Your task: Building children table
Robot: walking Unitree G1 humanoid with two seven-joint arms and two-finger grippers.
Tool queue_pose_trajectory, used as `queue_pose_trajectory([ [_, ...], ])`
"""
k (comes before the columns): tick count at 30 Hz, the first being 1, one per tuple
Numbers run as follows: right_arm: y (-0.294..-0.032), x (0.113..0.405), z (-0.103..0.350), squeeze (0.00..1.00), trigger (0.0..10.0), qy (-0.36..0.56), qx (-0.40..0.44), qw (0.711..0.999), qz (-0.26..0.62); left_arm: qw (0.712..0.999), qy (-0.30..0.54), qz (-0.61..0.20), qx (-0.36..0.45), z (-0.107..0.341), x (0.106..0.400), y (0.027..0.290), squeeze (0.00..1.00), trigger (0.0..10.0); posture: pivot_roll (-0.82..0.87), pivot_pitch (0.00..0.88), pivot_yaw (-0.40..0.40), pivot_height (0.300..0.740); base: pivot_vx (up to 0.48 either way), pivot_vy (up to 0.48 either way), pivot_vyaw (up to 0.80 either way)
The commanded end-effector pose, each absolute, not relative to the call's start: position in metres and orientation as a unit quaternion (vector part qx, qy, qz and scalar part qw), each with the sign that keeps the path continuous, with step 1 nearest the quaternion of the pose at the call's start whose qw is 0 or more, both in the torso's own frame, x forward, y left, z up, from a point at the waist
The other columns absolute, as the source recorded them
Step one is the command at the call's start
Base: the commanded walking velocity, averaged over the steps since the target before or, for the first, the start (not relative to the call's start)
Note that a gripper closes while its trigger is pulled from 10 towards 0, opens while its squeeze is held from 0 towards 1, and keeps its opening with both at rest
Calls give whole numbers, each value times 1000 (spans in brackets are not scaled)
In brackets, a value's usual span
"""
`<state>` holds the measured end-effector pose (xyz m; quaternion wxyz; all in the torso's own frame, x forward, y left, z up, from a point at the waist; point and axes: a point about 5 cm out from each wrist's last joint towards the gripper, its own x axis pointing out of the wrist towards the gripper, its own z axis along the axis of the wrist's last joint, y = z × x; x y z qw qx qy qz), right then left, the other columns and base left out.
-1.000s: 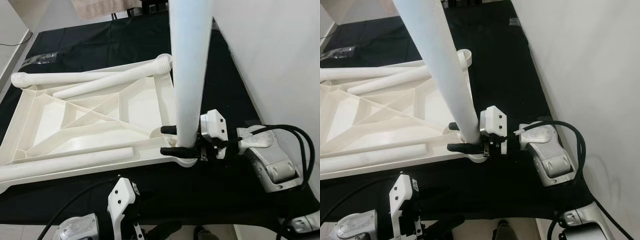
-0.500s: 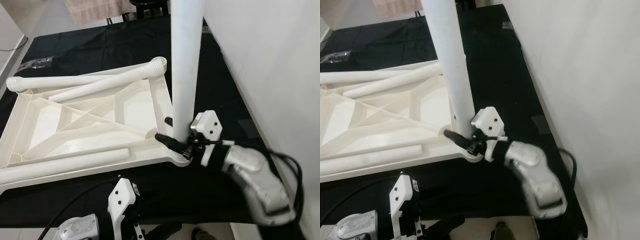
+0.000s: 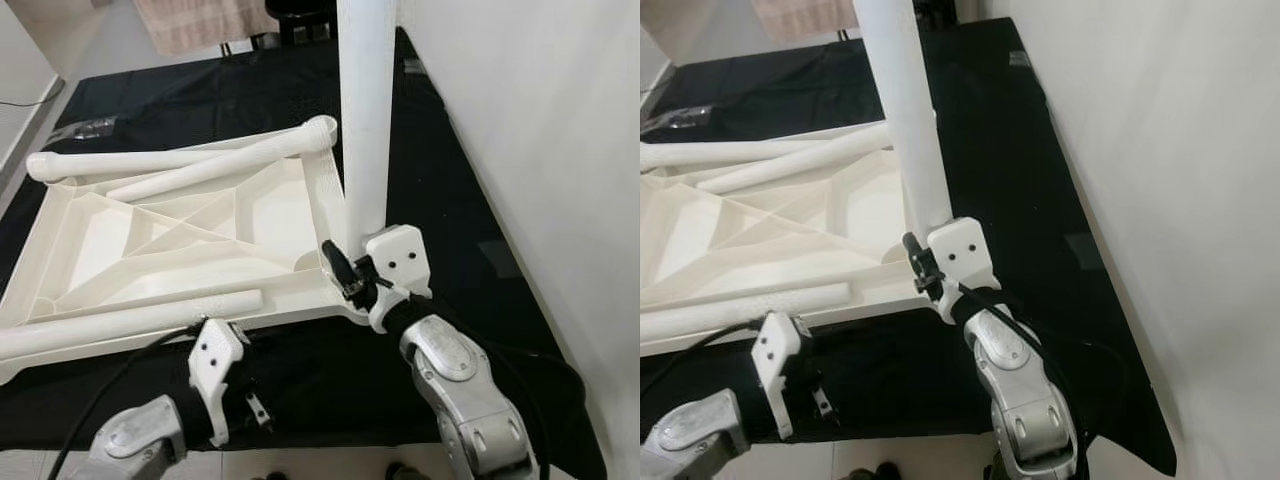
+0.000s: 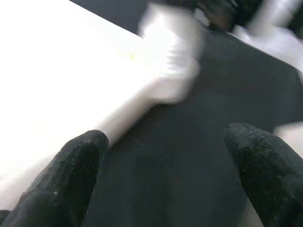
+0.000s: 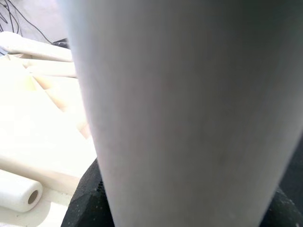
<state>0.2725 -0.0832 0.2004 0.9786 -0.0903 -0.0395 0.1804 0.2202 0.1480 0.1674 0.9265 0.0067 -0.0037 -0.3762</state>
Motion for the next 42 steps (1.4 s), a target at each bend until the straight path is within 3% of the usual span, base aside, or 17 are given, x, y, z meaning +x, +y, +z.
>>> queue_pose_trajectory([
  [1,-101,277,146,0,10000,116,-89,981,130,938,-10,-347,14,171,224,162,0,10000,-12,225,74,740,0,0,0],
  [6,-104,280,147,0,10000,113,-85,983,118,945,-49,-323,16,194,236,174,0,10000,-13,211,74,740,0,0,0],
  [10,-102,283,146,0,10000,115,-71,986,102,916,-141,-376,-26,255,245,172,0,10000,-14,197,83,740,0,0,0],
  [13,-101,284,145,0,10000,116,-66,986,104,902,-157,-401,-41,267,244,169,0,10000,-16,194,86,740,0,0,0],
  [14,-98,284,144,0,10000,116,-63,985,110,880,-174,-437,-61,281,244,164,282,10000,-22,191,90,740,0,0,0],
  [15,-98,284,144,0,10000,116,-63,985,110,880,-174,-437,-61,281,244,164,282,10000,-22,191,90,740,0,0,0],
  [16,-96,285,144,0,10000,116,-62,985,115,859,-187,-471,-77,294,242,160,1000,10000,-24,190,93,740,0,0,0],
  [17,-96,285,144,0,10000,116,-62,985,115,859,-187,-471,-77,294,242,160,1000,10000,-24,190,93,740,0,0,0],
  [18,-92,285,143,0,10000,114,-66,983,126,827,-206,-514,-97,311,241,154,1000,10000,-27,187,97,740,0,0,0],
  [19,-92,285,143,0,10000,114,-66,983,126,827,-206,-514,-97,311,241,154,1000,10000,-27,187,97,740,0,0,0],
  [20,-90,285,142,0,10000,112,-65,983,134,801,-216,-547,-110,324,241,151,1000,10000,-27,186,99,740,0,0,0],
  [22,-86,285,143,0,10000,107,-64,982,144,779,-219,-577,-110,338,247,146,1000,10000,-27,184,103,740,0,0,0],
  [27,-77,285,148,0,10000,92,-58,980,166,781,-185,-587,-110,342,269,139,1000,10000,-27,185,108,740,0,0,0],
  [29,-71,284,150,0,10000,83,-57,978,183,794,-177,-573,-98,343,285,131,1000,10000,-29,185,113,740,0,0,0],
  [30,-68,284,150,0,10000,79,-58,977,191,796,-172,-573,-85,343,292,126,0,10000,-30,186,119,740,0,0,0],
  [42,-56,281,156,0,10000,58,-60,971,224,776,-134,-613,-57,340,324,74,0,10000,-52,187,151,740,0,0,0],
])
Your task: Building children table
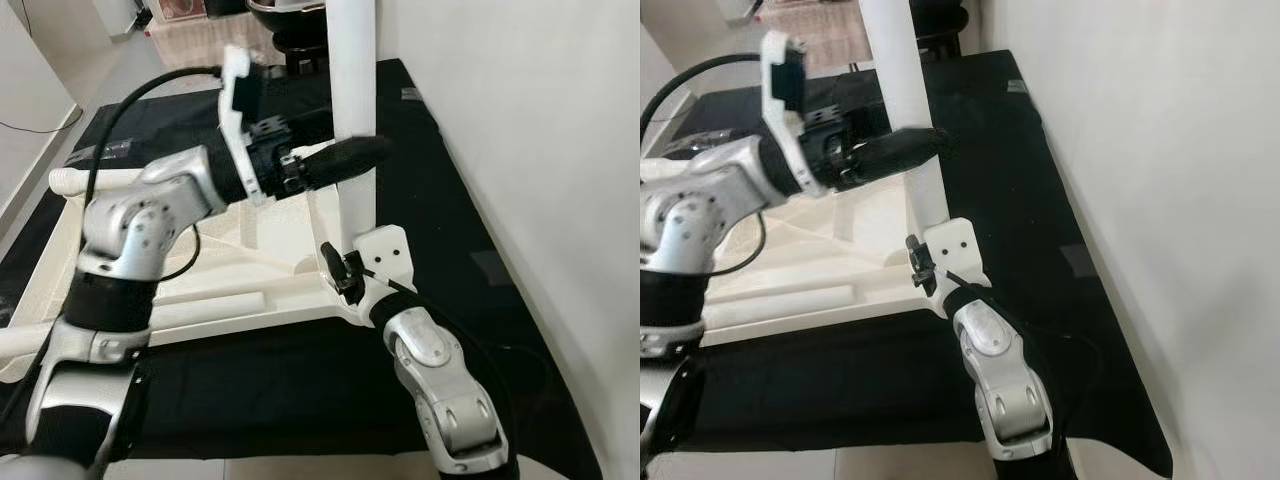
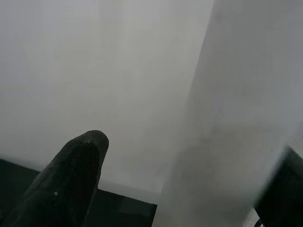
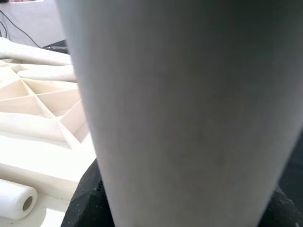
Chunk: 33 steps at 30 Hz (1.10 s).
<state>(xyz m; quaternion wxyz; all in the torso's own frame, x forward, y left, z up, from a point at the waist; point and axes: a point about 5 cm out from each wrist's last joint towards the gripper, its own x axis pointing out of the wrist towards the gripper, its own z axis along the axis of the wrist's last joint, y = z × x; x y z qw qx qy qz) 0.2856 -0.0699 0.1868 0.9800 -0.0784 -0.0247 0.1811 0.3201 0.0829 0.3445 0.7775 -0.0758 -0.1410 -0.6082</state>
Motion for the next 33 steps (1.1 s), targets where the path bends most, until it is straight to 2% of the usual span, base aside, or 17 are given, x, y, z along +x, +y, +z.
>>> queue_pose_trajectory([
  [1,-56,281,156,0,10000,58,-60,971,224,776,-134,-613,-57,340,324,74,0,10000,-52,187,151,740,0,0,0],
  [2,-56,281,156,0,10000,57,-60,971,225,774,-136,-616,-51,340,326,70,0,10000,-52,187,151,740,0,0,0],
  [3,-56,281,155,0,10000,57,-60,971,226,774,-140,-616,-45,340,327,66,0,0,-54,184,151,740,0,0,0],
  [14,-64,288,158,0,10000,52,-47,967,244,762,-166,-626,12,332,315,55,0,0,-44,176,143,740,0,0,0],
  [15,-68,291,161,702,10000,42,-46,964,257,762,-166,-626,15,331,313,55,0,0,-45,173,137,740,0,0,0],
  [16,-71,293,164,1000,10000,34,-46,962,267,761,-167,-626,16,330,312,55,0,0,-44,173,136,740,0,0,0],
  [21,-87,306,184,1000,10000,-8,-47,941,336,759,-172,-628,16,329,310,55,0,0,-49,168,126,740,0,0,0],
  [25,-90,311,201,1000,10000,-49,-77,897,432,757,-175,-629,13,326,309,53,0,0,-55,168,120,740,0,0,0],
  [26,-91,311,204,0,10000,-53,-92,877,469,757,-176,-629,11,325,308,52,0,0,-55,166,119,740,0,0,0],
  [27,-91,311,204,0,10000,-53,-92,877,469,757,-176,-629,11,325,308,52,0,0,-55,166,119,740,0,0,0],
  [28,-92,313,206,0,10000,-45,-108,848,517,757,-179,-629,7,325,308,50,0,0,-54,168,116,740,0,0,0],
  [31,-93,314,206,0,10000,-39,-110,838,533,757,-181,-628,5,325,307,50,0,0,-54,168,116,740,0,0,0],
  [33,-97,319,206,0,10000,-27,-123,814,568,757,-182,-627,3,325,306,49,0,0,-51,169,111,740,0,0,0],
])
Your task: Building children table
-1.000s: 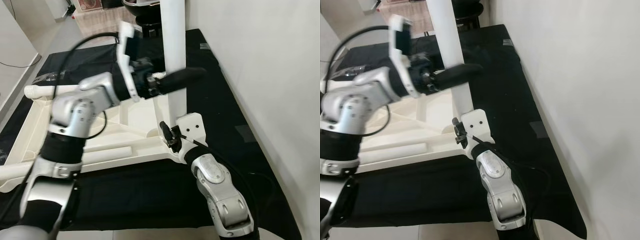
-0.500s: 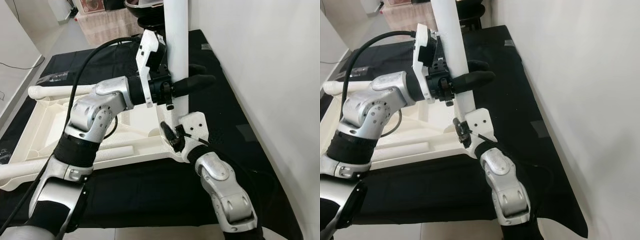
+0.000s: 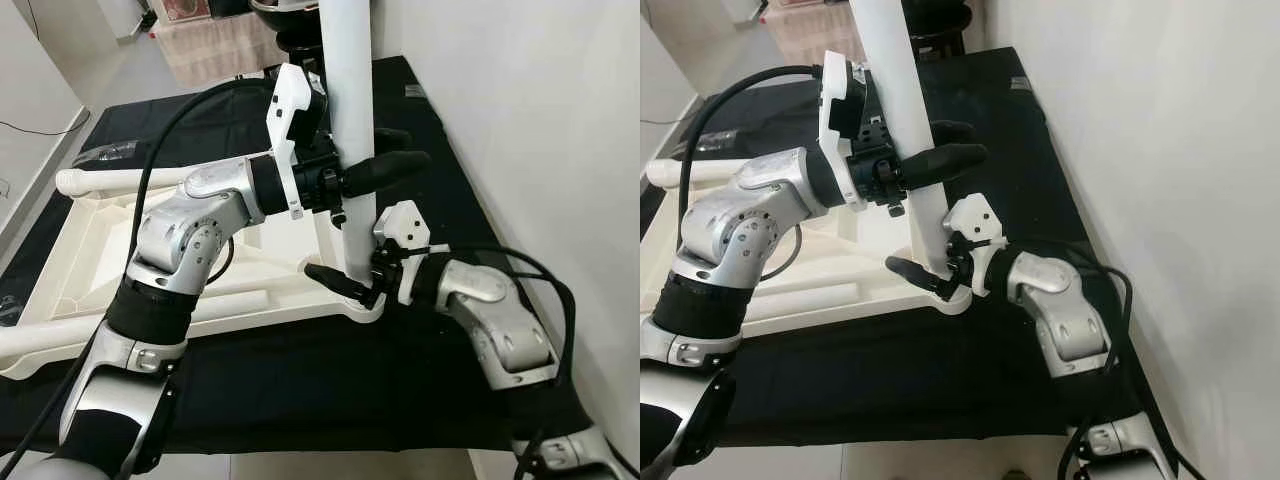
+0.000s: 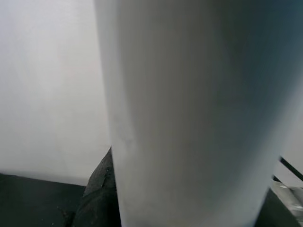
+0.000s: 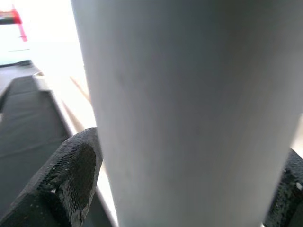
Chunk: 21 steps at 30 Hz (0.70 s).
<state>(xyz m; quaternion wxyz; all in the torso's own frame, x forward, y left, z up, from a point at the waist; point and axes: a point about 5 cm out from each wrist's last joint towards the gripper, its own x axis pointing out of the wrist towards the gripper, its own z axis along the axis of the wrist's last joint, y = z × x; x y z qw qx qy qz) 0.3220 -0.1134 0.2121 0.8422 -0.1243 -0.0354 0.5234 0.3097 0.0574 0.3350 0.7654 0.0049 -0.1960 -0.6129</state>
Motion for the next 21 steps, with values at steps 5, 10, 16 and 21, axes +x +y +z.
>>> queue_pose_trajectory([
  [5,-103,334,211,0,10000,-16,-123,795,594,759,-183,-624,0,324,305,49,0,0,-43,171,99,740,0,0,0],
  [10,-102,345,217,0,0,-14,-115,766,632,764,-185,-618,1,323,306,49,0,0,-36,172,92,740,0,0,0],
  [16,-100,347,212,0,0,-11,-112,761,639,767,-188,-613,8,322,307,50,0,0,-35,173,91,740,0,0,0],
  [21,-101,349,207,0,0,-12,-104,766,634,768,-182,-614,6,319,309,50,1000,2824,-41,177,93,740,0,0,0],
])
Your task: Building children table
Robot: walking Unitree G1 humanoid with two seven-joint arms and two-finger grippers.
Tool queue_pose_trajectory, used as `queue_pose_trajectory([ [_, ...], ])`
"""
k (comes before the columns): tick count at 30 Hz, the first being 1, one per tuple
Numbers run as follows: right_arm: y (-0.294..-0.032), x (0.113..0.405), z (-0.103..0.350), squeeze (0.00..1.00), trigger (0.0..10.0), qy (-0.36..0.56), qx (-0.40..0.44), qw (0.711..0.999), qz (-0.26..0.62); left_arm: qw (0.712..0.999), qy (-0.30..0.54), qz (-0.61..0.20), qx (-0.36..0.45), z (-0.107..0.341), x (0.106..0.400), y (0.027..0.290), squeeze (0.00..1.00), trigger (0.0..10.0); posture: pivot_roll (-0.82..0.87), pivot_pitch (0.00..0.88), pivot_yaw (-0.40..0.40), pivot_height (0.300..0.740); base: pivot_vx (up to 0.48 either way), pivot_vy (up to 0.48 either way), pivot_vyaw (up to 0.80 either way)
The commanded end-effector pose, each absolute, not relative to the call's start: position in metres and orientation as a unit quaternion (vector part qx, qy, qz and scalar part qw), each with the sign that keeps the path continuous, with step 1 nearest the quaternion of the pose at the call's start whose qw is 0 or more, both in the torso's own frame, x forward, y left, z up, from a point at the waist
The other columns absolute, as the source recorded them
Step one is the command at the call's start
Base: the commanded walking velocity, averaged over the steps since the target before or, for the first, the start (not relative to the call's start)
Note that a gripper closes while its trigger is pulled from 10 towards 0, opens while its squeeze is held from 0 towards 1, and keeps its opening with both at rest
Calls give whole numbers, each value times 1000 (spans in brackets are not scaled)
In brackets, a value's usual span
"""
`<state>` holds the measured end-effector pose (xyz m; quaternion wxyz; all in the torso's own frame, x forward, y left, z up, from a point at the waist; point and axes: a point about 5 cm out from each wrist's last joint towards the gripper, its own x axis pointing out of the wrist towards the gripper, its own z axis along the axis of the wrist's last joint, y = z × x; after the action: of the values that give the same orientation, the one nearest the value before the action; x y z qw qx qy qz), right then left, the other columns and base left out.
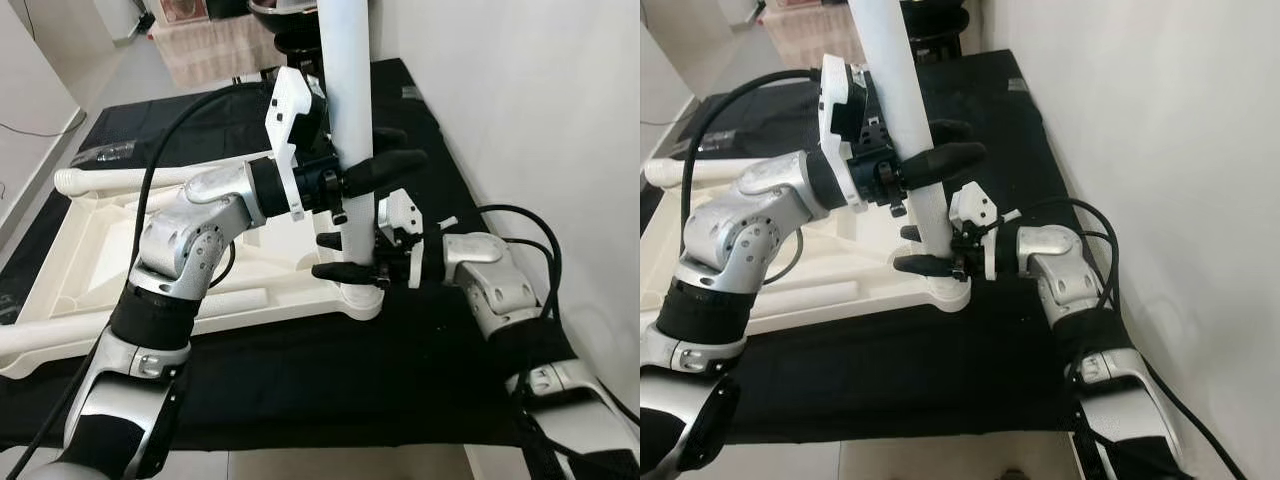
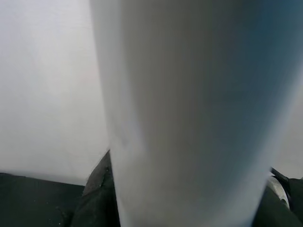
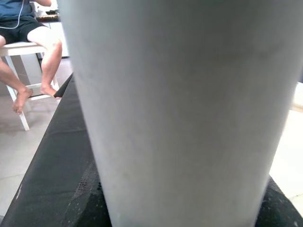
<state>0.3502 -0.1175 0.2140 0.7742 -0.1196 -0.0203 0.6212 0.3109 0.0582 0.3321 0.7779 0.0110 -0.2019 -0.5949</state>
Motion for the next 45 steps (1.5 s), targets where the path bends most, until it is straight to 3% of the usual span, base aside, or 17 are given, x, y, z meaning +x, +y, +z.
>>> queue_pose_trajectory([
  [1,-100,349,202,0,0,-10,-103,776,622,779,-178,-602,3,319,311,50,1000,10000,-43,179,90,740,0,0,0],
  [2,-100,348,197,0,0,-5,-103,791,603,785,-171,-595,2,318,312,51,831,10000,-46,182,87,740,0,0,0],
  [3,-100,348,191,0,0,4,-101,804,586,789,-167,-591,2,318,313,52,0,10000,-46,182,87,740,0,0,0],
  [4,-100,348,191,0,0,4,-101,804,586,789,-167,-591,2,318,313,52,0,10000,-46,182,87,740,0,0,0],
  [8,-90,344,148,0,0,129,-82,920,361,801,-170,-574,-4,321,313,58,0,10000,-52,189,68,740,0,0,0],
  [23,-64,301,132,0,0,125,-43,940,315,811,-176,-558,-4,325,315,64,0,9412,-60,181,81,740,0,0,0],
  [24,-64,301,132,0,0,121,-49,940,315,811,-175,-558,-6,324,315,65,0,0,-62,177,78,740,0,0,0],
  [25,-65,301,134,0,2549,114,-54,940,318,810,-174,-559,-7,324,315,65,0,0,-61,171,77,740,0,0,0],
  [26,-65,301,134,0,2549,114,-54,940,318,810,-174,-559,-7,324,315,65,0,0,-61,171,77,740,0,0,0],
  [27,-64,301,140,0,10000,99,-53,940,323,810,-173,-561,-8,324,314,65,0,0,-60,167,75,740,0,0,0],
  [28,-64,301,140,0,10000,99,-53,940,323,810,-173,-561,-8,324,314,65,0,0,-60,167,75,740,0,0,0],
  [29,-65,304,151,239,10000,65,-43,933,351,809,-172,-562,-10,323,314,65,0,0,-57,155,76,740,0,0,0],
  [30,-65,307,160,1000,10000,40,-36,928,370,809,-172,-562,-10,323,313,65,0,0,-57,154,76,740,0,0,0],
  [37,-85,319,189,1000,10000,-14,-76,897,436,807,-173,-564,-14,323,310,61,0,0,-51,140,72,740,0,0,0],
  [39,-97,322,200,1000,10000,-22,-115,842,527,805,-172,-567,-19,320,308,58,0,0,-52,131,69,740,0,0,0],
  [40,-101,325,202,0,10000,-19,-131,818,560,804,-171,-569,-22,318,307,56,0,0,-50,126,66,740,0,0,0],
  [45,-104,330,204,0,10000,-13,-133,800,584,802,-171,-572,-23,317,305,53,0,0,-41,122,62,740,0,0,0],
])
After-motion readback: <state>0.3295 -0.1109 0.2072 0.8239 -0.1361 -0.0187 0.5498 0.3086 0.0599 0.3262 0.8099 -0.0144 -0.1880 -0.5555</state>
